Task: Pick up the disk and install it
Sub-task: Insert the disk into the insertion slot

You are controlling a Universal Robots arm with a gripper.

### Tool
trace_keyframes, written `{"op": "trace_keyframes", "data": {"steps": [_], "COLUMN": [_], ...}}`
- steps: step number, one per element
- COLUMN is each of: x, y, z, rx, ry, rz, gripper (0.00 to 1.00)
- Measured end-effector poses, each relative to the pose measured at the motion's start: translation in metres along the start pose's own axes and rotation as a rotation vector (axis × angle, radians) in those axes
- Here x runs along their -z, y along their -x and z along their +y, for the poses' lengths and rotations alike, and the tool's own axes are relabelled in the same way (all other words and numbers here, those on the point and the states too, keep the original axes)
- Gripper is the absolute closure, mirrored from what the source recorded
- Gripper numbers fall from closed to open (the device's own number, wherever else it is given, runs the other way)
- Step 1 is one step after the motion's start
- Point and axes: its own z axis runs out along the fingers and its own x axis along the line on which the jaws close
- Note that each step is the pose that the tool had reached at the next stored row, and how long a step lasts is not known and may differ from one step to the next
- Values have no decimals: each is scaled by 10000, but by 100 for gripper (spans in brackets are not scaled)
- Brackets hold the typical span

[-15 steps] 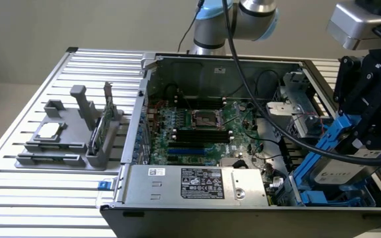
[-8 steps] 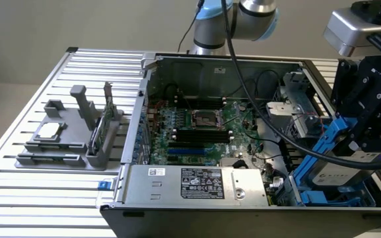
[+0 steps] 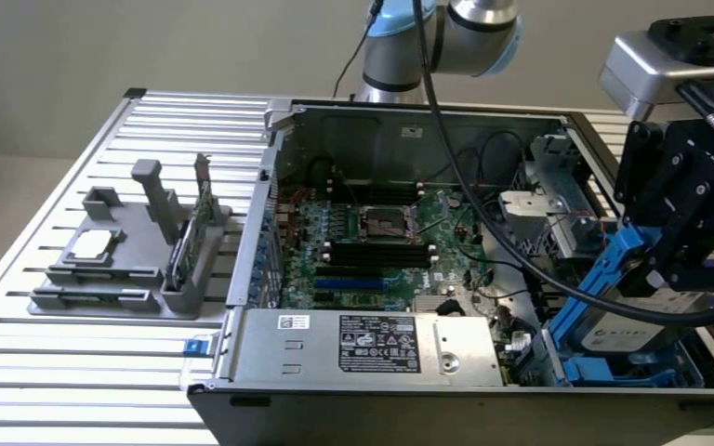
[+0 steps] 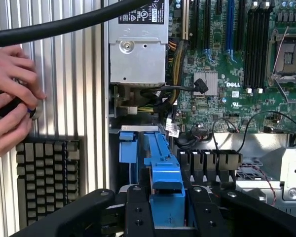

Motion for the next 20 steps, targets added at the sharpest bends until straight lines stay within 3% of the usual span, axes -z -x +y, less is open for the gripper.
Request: {"op": "trace_keyframes", "data": {"steps": [8, 9, 17, 20], "x": [-30, -32, -47, -50], "y": [-1, -1, -2, -2], "z": [1, 1, 0, -43], "rx": [0, 0, -2, -1], "ry": [1, 0, 0, 0], "rz": [-19, -17, -18, -20], "gripper": [66, 60, 60, 60]}}
